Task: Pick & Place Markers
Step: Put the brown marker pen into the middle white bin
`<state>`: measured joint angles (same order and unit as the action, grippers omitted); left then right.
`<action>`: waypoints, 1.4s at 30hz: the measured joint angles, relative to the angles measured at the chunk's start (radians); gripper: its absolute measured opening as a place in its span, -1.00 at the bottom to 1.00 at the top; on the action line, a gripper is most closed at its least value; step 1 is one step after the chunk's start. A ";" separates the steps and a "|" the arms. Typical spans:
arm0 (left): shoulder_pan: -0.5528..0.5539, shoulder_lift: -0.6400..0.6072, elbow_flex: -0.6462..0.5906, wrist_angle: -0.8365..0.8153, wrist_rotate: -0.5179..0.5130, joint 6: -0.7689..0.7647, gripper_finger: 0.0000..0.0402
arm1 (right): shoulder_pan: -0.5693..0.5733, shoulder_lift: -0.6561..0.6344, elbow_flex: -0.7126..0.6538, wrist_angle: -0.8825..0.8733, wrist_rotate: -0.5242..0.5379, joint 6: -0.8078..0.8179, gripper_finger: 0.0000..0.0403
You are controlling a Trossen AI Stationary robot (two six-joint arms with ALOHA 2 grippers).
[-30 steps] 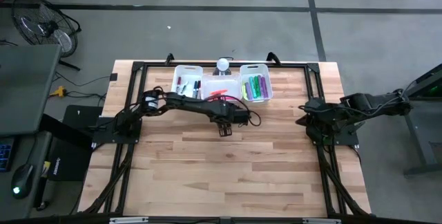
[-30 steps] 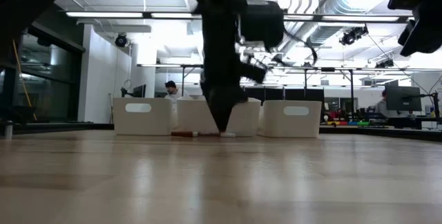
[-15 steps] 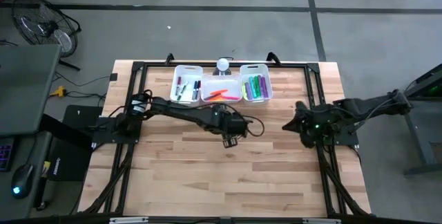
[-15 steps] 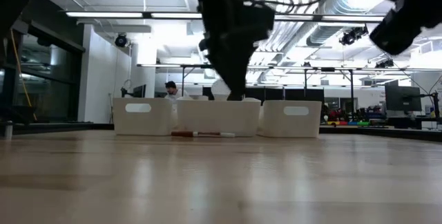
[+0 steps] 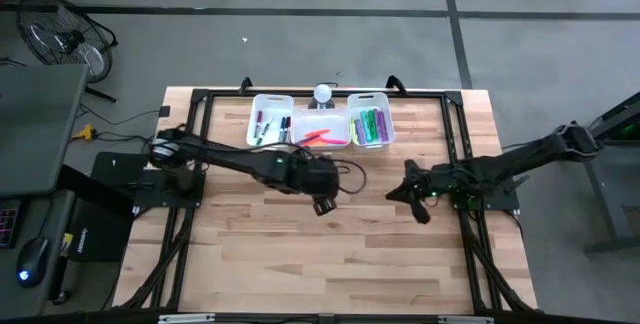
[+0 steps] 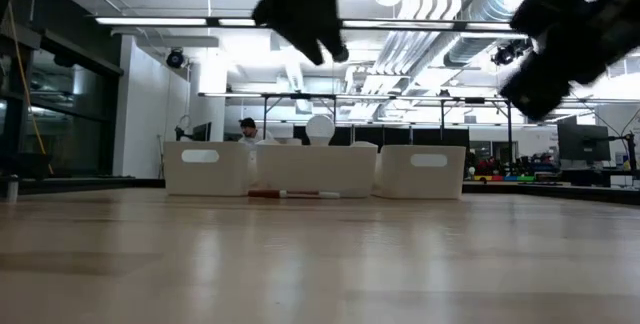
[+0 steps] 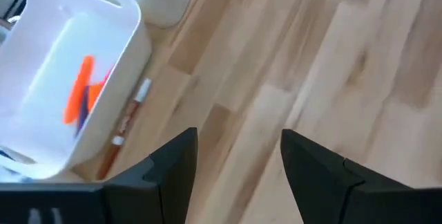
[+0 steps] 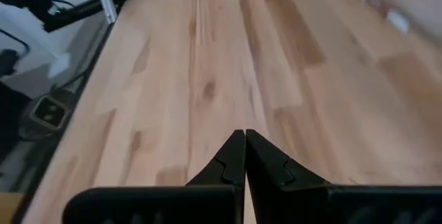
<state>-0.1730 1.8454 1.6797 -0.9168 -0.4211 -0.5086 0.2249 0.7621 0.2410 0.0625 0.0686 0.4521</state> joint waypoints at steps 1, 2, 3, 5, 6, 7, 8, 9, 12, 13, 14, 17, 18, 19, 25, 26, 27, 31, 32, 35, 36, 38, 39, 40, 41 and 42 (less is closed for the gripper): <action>-0.001 -0.036 -0.044 0.035 0.004 -0.024 0.01 | -0.001 0.033 0.023 0.010 0.012 -0.023 -1.00; -0.007 -0.075 -0.094 0.052 0.013 -0.052 0.01 | -0.002 0.071 0.052 0.014 0.025 -0.051 -1.00; -0.010 -0.114 -0.147 0.069 0.015 -0.079 0.01 | -0.002 0.112 0.080 0.014 0.035 -0.084 -1.00; -0.013 -0.184 -0.248 0.167 0.010 -0.143 0.01 | -0.003 0.199 0.137 0.003 0.054 -0.164 -1.00; -0.015 -0.221 -0.298 0.193 0.001 -0.176 0.01 | -0.003 0.249 0.167 -0.001 0.063 -0.208 -1.00; -0.022 -0.261 -0.347 0.212 -0.010 -0.210 0.01 | -0.003 0.295 0.199 0.001 0.076 -0.248 -1.00; -0.030 -0.301 -0.392 0.235 -0.032 -0.242 0.01 | -0.003 0.339 0.229 0.005 0.088 -0.283 -1.00; -0.039 -0.338 -0.430 0.265 -0.060 -0.273 0.01 | -0.006 0.386 0.259 0.005 0.101 -0.313 -1.00; -0.075 -0.430 -0.518 0.330 -0.124 -0.329 0.01 | -0.038 0.522 0.340 0.003 0.103 -0.393 -1.00; -0.090 -0.455 -0.541 0.338 -0.139 -0.336 0.01 | -0.053 0.569 0.366 -0.004 0.085 -0.420 -0.99; -0.105 -0.478 -0.558 0.339 -0.153 -0.341 0.01 | -0.070 0.613 0.395 -0.005 0.060 -0.445 -0.99; -0.155 -0.531 -0.591 0.346 -0.229 -0.361 0.01 | -0.121 0.745 0.490 -0.025 -0.017 -0.500 -0.91; -0.173 -0.553 -0.608 0.336 -0.246 -0.363 0.01 | -0.137 0.790 0.521 -0.037 -0.029 -0.513 -0.87; -0.190 -0.574 -0.625 0.325 -0.260 -0.365 0.01 | -0.151 0.829 0.555 -0.042 -0.031 -0.521 -0.83; -0.274 -0.691 -0.739 0.338 -0.320 -0.417 0.01 | -0.225 1.012 0.761 -0.088 0.087 -0.544 -0.52; -0.286 -0.712 -0.759 0.339 -0.321 -0.418 0.01 | -0.236 1.034 0.791 -0.095 0.108 -0.555 -0.48; -0.296 -0.729 -0.777 0.339 -0.326 -0.423 0.01 | -0.248 1.052 0.819 -0.095 0.115 -0.571 -0.44; -0.331 -0.791 -0.857 0.339 -0.333 -0.443 0.01 | -0.295 1.122 0.911 -0.094 0.092 -0.608 -0.34; -0.338 -0.804 -0.870 0.351 -0.334 -0.444 0.01 | -0.306 1.138 0.924 -0.108 0.075 -0.606 -0.32; -0.341 -0.848 -0.917 0.354 -0.333 -0.445 0.01 | -0.334 1.179 0.952 -0.121 0.045 -0.571 -0.27; -0.340 -0.858 -0.927 0.363 -0.326 -0.442 0.01 | -0.341 1.181 0.952 -0.123 0.042 -0.557 -0.26; -0.340 -0.888 -0.941 0.370 -0.325 -0.428 0.01 | -0.354 1.189 0.953 -0.114 0.033 -0.541 -0.24; -0.340 -0.899 -0.948 0.361 -0.325 -0.417 0.01 | -0.360 1.194 0.953 -0.118 0.030 -0.540 -0.23; -0.340 -0.906 -0.951 0.365 -0.325 -0.411 0.01 | -0.365 1.197 0.953 -0.128 0.030 -0.540 -0.22; -0.340 -0.916 -0.951 0.371 -0.323 -0.403 0.01 | -0.370 1.198 0.951 -0.136 0.028 -0.539 -0.21; -0.340 -0.925 -0.957 0.367 -0.316 -0.390 0.01 | -0.375 1.200 0.951 -0.134 0.025 -0.539 -0.21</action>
<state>-0.5133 0.9207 0.7230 -0.5496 -0.7374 -0.8987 -0.1499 1.9618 1.1917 -0.0716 0.0933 -0.0872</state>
